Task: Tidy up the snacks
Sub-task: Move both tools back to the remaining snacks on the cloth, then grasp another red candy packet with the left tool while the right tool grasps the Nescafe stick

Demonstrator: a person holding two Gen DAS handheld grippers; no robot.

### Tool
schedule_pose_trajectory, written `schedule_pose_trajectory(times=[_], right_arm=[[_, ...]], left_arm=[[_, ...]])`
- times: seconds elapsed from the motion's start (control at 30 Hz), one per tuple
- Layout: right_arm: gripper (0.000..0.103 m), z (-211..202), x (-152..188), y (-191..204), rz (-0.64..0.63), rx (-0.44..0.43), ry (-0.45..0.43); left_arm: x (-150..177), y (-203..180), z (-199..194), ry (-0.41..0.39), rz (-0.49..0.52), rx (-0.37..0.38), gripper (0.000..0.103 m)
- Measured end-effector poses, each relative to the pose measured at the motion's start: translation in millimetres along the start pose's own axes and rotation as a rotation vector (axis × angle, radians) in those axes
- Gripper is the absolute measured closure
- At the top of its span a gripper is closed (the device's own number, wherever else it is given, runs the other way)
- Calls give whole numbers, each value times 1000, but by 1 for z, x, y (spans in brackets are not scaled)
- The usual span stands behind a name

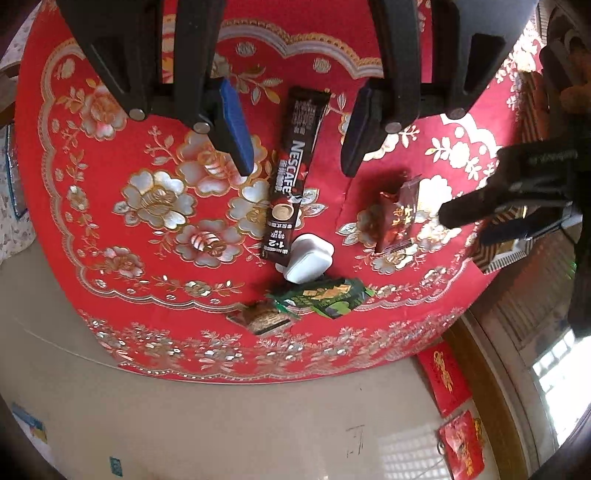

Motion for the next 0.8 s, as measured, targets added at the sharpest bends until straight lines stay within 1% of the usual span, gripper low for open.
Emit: schedule_pose_trajectory(times=[0.1,0.23,0.53,0.8], right_arm=[[54,5,-1,2,-24,19,15],[54,8,-4,4,-36,14,14],[54,9,-6,-4,-9,10,4],[54,11,-6,-1,-16,15,7]], left_arm=[[-1,0,7,11,5,-16,14],[-2,-2,13,20,7,-19,14],[-7,-11,21,21,-1,-19,14],[-6,-10,27,28,2,-40,14]])
Point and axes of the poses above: each gripper's, at about its wrist camera, not at the fingertips, and z roughly the way its jaws point, y to its left, x to its underside, the point moved 10 cm from there along z, roughly the way its jaws point
